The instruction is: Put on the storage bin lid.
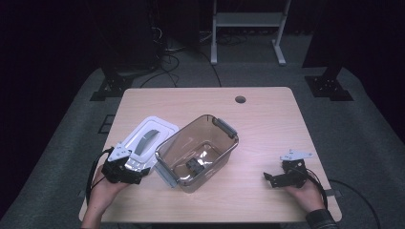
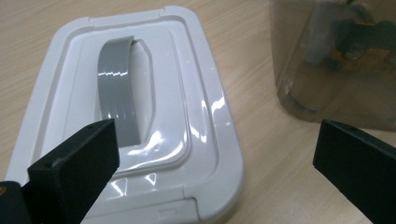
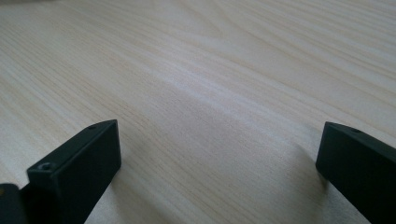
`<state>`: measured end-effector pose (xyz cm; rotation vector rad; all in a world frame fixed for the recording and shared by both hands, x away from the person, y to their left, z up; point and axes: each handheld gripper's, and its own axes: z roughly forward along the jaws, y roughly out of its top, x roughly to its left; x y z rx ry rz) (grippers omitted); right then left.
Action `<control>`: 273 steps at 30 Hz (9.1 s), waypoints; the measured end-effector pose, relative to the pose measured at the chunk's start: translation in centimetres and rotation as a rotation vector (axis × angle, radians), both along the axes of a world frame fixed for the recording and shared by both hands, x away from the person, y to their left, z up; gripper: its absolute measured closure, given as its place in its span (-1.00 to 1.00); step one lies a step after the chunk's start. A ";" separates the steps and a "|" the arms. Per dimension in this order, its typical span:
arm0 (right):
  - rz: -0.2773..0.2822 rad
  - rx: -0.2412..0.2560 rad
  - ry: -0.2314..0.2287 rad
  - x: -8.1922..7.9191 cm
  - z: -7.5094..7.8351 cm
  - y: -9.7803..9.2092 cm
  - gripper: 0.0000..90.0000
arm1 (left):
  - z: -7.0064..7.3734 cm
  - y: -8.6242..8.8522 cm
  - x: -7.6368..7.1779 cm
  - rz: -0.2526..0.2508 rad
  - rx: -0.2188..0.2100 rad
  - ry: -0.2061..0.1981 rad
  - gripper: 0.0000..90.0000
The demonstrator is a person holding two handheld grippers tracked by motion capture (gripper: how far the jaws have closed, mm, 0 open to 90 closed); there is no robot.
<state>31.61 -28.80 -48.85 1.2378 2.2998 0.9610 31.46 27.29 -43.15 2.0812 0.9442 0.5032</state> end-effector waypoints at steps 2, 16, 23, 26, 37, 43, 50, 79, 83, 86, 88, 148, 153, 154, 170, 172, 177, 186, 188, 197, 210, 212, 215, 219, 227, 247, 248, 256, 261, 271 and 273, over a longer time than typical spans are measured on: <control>0.002 -0.001 0.000 0.0 0.0 0.0 -1.00 | 0.1 0.1 0.4 0.006 0.006 0.001 -1.00; 0.005 -0.001 -0.001 0.0 0.0 0.0 -1.00 | 0.9 0.2 3.4 0.038 0.023 -0.018 -1.00; 0.008 -0.001 -0.002 0.1 0.0 0.0 -1.00 | 0.8 -0.1 4.7 0.050 0.019 -0.010 -1.00; 0.009 -0.001 -0.001 0.1 0.0 0.0 -1.00 | 0.8 -0.4 5.3 0.052 0.016 -0.009 -1.00; 0.011 -0.001 -0.001 0.1 0.0 0.1 -1.00 | 0.4 -0.6 7.5 0.086 0.024 0.004 -1.00; 0.011 0.000 -0.001 0.1 0.0 0.1 -1.00 | -0.1 -0.5 8.7 0.097 0.014 0.009 -1.00; 0.014 0.000 -0.001 0.1 0.0 0.1 -1.00 | -0.9 -0.4 9.8 0.106 0.032 0.018 -0.97; 0.016 0.000 -0.001 0.1 0.0 0.1 -1.00 | -2.9 0.1 10.8 0.093 0.006 0.062 0.03; 0.016 0.000 -0.001 0.1 0.0 0.1 -1.00 | -2.9 0.0 10.7 0.095 0.011 0.070 0.21; 0.017 0.000 -0.001 0.1 0.0 0.1 -1.00 | -2.9 -0.1 10.7 0.094 0.009 0.074 0.29; 0.017 0.000 -0.001 0.1 0.0 0.1 -1.00 | -3.0 -0.2 10.7 0.098 0.020 0.080 0.33; 0.019 0.000 -0.001 0.1 0.0 0.1 -1.00 | 6.6 1.2 7.1 0.136 -0.086 0.007 0.47; 0.019 0.000 -0.001 0.1 0.0 0.1 -1.00 | 7.4 1.2 6.7 0.130 -0.099 -0.005 0.47; 0.019 0.000 -0.001 0.1 0.0 0.1 -1.00 | 7.5 1.2 6.6 0.130 -0.100 -0.006 0.47; 0.019 0.000 -0.001 0.1 0.0 0.1 -1.00 | 9.5 -0.5 5.7 0.068 -0.129 -0.015 0.47; 0.019 0.000 -0.001 0.1 0.0 0.1 -1.00 | 9.7 -0.8 5.6 0.059 -0.133 -0.013 0.47; 0.019 0.000 -0.001 0.1 0.0 0.1 -1.00 | 10.1 -1.8 5.3 0.035 -0.141 -0.011 0.47; 0.019 0.000 -0.001 0.1 0.0 0.1 -1.00 | 10.6 -3.8 4.9 -0.015 -0.133 -0.007 0.47; 0.019 0.000 -0.001 0.1 0.0 0.1 -1.00 | 10.7 -4.3 4.8 -0.024 -0.123 -0.003 0.47; 0.019 0.000 -0.001 0.1 0.0 0.1 -1.00 | 11.0 -6.8 4.4 -0.083 -0.122 0.013 0.47; 0.019 0.000 -0.001 0.1 0.0 0.1 -1.00 | 10.8 -9.7 4.0 -0.149 -0.118 0.037 0.47; 0.019 0.000 -0.001 0.1 0.0 0.1 -1.00 | 10.8 -10.1 3.9 -0.157 -0.116 0.036 0.47; 0.019 0.000 -0.001 0.1 0.0 0.1 -1.00 | 10.8 -10.6 3.8 -0.169 -0.116 0.038 0.47; 0.019 0.000 -0.001 0.1 0.0 0.1 -1.00 | 10.8 -11.1 3.7 -0.181 -0.114 0.042 0.47; 0.019 0.000 -0.001 0.1 0.0 0.1 -1.00 | 10.8 -11.9 3.6 -0.198 -0.113 0.046 0.47; 0.019 0.001 0.000 0.1 0.0 0.1 -1.00 | 10.6 -14.7 3.9 -0.225 -0.100 0.060 0.47; 0.019 0.001 0.000 0.1 0.0 0.1 -1.00 | 10.6 -14.8 3.9 -0.227 -0.095 0.062 0.47; 0.023 -0.001 -0.001 0.1 0.0 0.1 -1.00 | 9.9 -15.8 3.9 -0.234 -0.062 0.074 0.47; 0.023 -0.001 -0.001 0.1 0.0 0.1 -1.00 | 9.5 -16.2 4.0 -0.236 -0.053 0.081 0.47; 0.025 0.000 0.000 0.1 0.0 0.1 -1.00 | 9.0 -16.4 4.0 -0.231 -0.035 0.083 0.47; 0.025 0.000 0.000 0.1 0.0 0.1 -1.00 | 9.0 -16.5 4.0 -0.231 -0.037 0.085 0.47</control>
